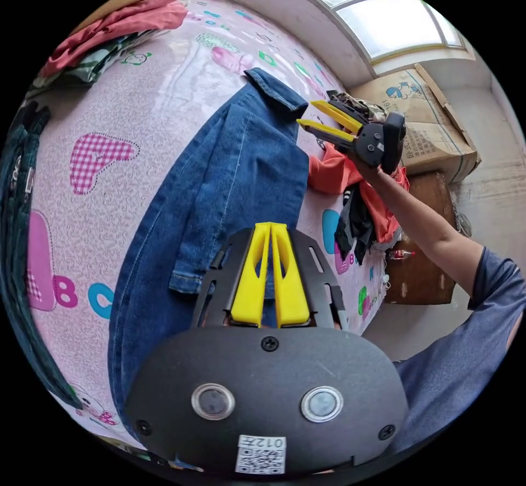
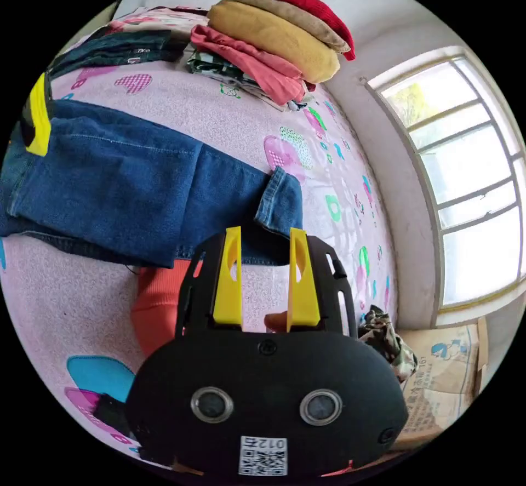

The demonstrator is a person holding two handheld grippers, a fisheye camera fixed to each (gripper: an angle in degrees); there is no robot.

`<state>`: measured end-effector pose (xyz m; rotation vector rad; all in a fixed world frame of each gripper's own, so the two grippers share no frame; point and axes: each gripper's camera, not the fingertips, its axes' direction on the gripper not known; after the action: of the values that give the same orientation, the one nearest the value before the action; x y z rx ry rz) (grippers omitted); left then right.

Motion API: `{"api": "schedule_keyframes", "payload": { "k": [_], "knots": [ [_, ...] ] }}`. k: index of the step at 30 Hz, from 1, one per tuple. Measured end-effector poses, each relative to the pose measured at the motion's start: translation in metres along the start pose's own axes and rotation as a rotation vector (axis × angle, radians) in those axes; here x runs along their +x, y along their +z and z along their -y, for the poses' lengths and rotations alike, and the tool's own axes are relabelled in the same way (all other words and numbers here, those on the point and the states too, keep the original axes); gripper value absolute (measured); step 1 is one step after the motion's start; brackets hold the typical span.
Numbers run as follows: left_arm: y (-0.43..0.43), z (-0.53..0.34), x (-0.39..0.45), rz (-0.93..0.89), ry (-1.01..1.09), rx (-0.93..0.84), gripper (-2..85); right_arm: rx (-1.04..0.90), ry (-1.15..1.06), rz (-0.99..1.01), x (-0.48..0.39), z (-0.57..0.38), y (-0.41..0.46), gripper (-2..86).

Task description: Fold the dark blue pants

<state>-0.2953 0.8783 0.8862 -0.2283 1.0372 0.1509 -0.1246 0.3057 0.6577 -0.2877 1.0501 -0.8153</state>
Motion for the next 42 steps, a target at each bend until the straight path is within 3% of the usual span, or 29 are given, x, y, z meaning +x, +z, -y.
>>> {"api": "schedule_keyframes", "payload": {
  "k": [4, 8, 15, 19, 24, 30, 38, 42],
  "knots": [
    [0.013, 0.034, -0.004, 0.110, -0.037, -0.049, 0.3, -0.050, -0.189, -0.137, 0.013, 0.004, 0.028, 10.0],
    [0.008, 0.037, -0.014, 0.022, -0.094, -0.055, 0.2, -0.053, -0.105, -0.168, 0.067, -0.002, 0.037, 3.6],
    [-0.035, 0.024, -0.008, -0.090, -0.165, 0.051, 0.2, 0.143, 0.430, 0.404, 0.254, -0.055, -0.034, 1.7],
    [-0.096, -0.002, -0.007, -0.118, -0.205, 0.169, 0.2, 0.276, 0.465, 0.635, 0.292, -0.094, -0.090, 1.6],
    [-0.175, -0.045, -0.008, -0.107, -0.237, 0.329, 0.3, 0.335, 0.412, 0.778, 0.271, -0.132, -0.121, 1.6],
    [-0.249, -0.061, 0.031, -0.071, -0.108, 0.479, 1.8, 0.220, 0.248, 0.714, 0.208, -0.161, -0.090, 1.8],
    [-0.200, 0.025, 0.168, 0.025, 0.262, 0.215, 0.6, 0.113, 0.102, 0.458, 0.199, -0.177, -0.068, 2.2],
    [-0.149, 0.048, 0.214, 0.180, 0.349, 0.037, 0.3, 0.108, 0.140, 0.434, 0.225, -0.202, -0.058, 2.6]
  ]
}}
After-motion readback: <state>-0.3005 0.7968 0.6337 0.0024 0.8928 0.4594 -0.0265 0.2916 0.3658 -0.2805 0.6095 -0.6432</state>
